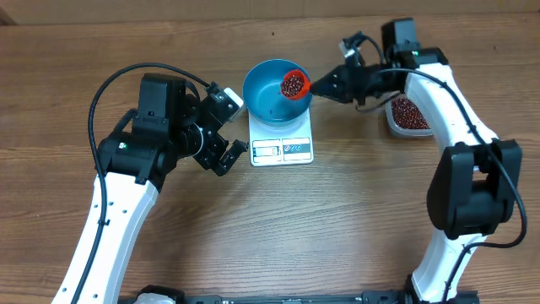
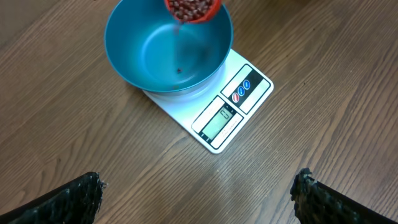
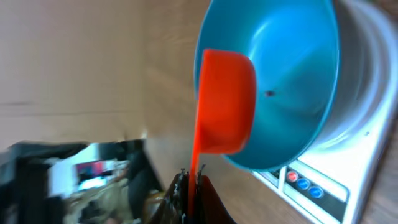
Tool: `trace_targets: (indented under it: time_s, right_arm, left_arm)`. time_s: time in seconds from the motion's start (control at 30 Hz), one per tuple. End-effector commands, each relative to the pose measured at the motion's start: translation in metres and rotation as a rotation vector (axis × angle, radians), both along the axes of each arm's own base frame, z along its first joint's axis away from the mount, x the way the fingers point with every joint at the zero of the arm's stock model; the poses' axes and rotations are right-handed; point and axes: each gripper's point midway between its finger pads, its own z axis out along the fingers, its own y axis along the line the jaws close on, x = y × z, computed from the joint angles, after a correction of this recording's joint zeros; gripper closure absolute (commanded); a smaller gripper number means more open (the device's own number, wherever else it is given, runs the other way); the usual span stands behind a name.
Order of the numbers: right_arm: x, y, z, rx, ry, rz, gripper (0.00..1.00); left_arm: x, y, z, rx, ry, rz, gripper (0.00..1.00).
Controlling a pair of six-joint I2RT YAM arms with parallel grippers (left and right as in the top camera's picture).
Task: Scoop item into bowl and weigh 150g on scale
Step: 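Carry the filled scoop with the right gripper over the blue bowl, then tilt the scoop with the right gripper to pour beans into the bowl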
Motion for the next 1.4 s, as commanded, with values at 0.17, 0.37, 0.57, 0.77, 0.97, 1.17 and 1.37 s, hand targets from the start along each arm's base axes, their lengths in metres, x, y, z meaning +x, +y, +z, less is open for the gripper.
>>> trace_targets:
  time_s: [0.17, 0.37, 0.57, 0.77, 0.97, 1.17, 1.37]
  right_arm:
    - [0.024, 0.004, 0.018, -0.47, -0.246, -0.027, 0.96]
    - [0.025, 0.012, 0.029, -0.774, -0.404, -0.013, 0.96]
    - [0.018, 0.017, 0.031, -1.065, -0.525, -0.003, 0.96]
    - [0.011, 0.03, 0.035, -1.131, -0.579, 0.018, 0.96]
    - [0.01, 0.037, 0.033, -1.083, -0.572, 0.032, 0.96]
    - [0.01, 0.039, 0.03, -0.966, -0.527, 0.055, 0.96]
    - [0.009, 0.028, 0.057, -0.797, -0.505, 0.036, 0.96]
  left_arm:
    - [0.0, 0.0, 0.012, -0.022, -0.022, 0.005, 0.0]
    - [0.0, 0.0, 0.012, -0.022, -0.022, 0.004, 0.01]
    - [0.0, 0.0, 0.012, -0.022, -0.021, 0.005, 0.01]
    - [0.0, 0.0, 0.012, -0.022, -0.021, 0.005, 0.0]
    - [0.0, 0.0, 0.012, -0.022, -0.021, 0.005, 0.01]
    - [0.0, 0.0, 0.012, -0.022, -0.022, 0.005, 0.0]
    - [0.0, 0.0, 0.012, -0.022, -0.021, 0.005, 0.0]
